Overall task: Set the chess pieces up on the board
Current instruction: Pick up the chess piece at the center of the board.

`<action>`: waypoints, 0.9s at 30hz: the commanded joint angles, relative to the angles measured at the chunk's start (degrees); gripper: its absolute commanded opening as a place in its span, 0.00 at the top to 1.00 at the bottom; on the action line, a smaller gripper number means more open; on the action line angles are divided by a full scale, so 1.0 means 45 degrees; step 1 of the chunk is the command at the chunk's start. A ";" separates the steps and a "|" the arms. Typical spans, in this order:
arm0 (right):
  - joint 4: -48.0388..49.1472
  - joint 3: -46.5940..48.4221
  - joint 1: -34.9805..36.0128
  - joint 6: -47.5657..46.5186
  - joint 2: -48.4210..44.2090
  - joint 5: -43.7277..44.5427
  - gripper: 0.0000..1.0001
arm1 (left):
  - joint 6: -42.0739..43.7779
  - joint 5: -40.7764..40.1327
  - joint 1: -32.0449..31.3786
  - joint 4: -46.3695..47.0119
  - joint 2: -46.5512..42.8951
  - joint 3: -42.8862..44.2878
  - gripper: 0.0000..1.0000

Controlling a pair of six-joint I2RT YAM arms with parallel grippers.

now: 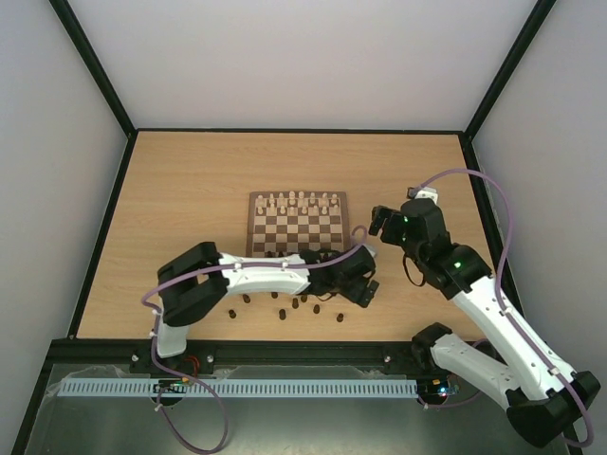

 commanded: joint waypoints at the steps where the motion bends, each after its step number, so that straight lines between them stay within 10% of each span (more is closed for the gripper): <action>1: -0.1278 0.0536 -0.0045 -0.0381 -0.0405 -0.0283 0.00 | 0.0483 0.0357 -0.0310 -0.0293 0.1000 0.1165 0.06; 27: -0.1321 0.0168 -0.0045 -0.0754 -0.1009 -0.0621 0.03 | 0.0571 -0.0503 -0.0657 -0.1279 0.3285 0.3005 0.72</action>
